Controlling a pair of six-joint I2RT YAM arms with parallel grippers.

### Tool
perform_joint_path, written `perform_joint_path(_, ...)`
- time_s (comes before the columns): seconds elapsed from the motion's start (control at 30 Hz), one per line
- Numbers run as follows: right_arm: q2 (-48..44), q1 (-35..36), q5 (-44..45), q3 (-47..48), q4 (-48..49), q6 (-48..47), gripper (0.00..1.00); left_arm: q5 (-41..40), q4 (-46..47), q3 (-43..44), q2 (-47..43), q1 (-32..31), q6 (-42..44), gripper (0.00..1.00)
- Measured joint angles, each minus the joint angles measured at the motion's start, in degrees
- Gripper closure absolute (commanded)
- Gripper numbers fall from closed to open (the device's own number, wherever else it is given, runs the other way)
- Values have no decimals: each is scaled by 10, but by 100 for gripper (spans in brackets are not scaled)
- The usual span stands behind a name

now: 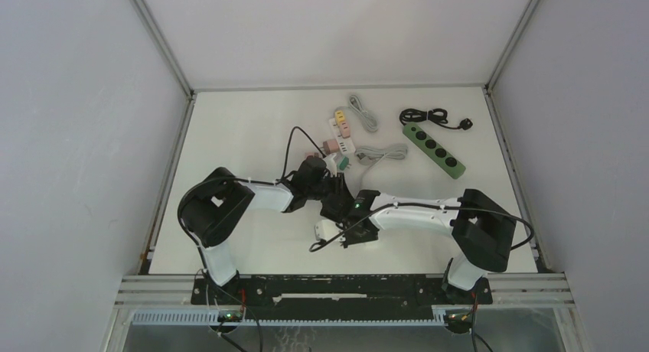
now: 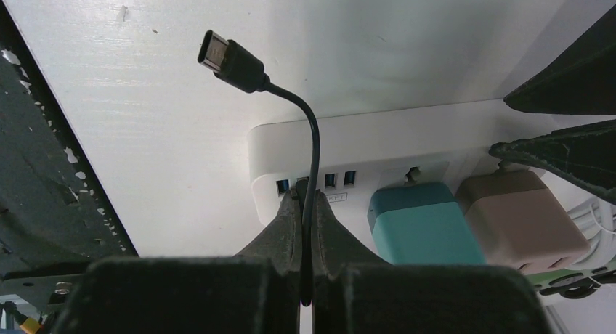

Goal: Insert the plug
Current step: Insert the plug into the socket.

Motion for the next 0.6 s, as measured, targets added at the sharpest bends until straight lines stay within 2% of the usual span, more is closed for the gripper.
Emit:
perform_joint_path(0.17, 4, 2, 6, 2, -2, -1, 96, 0, 0, 0, 0, -2, 0, 69)
perform_joint_path(0.5, 7, 4, 10, 6, -4, -6, 56, 0, 0, 1, 1, -3, 0, 69)
perform_joint_path(0.6, 7, 5, 10, 9, -8, -6, 48, 0, -2, 4, 2, -3, 0, 69)
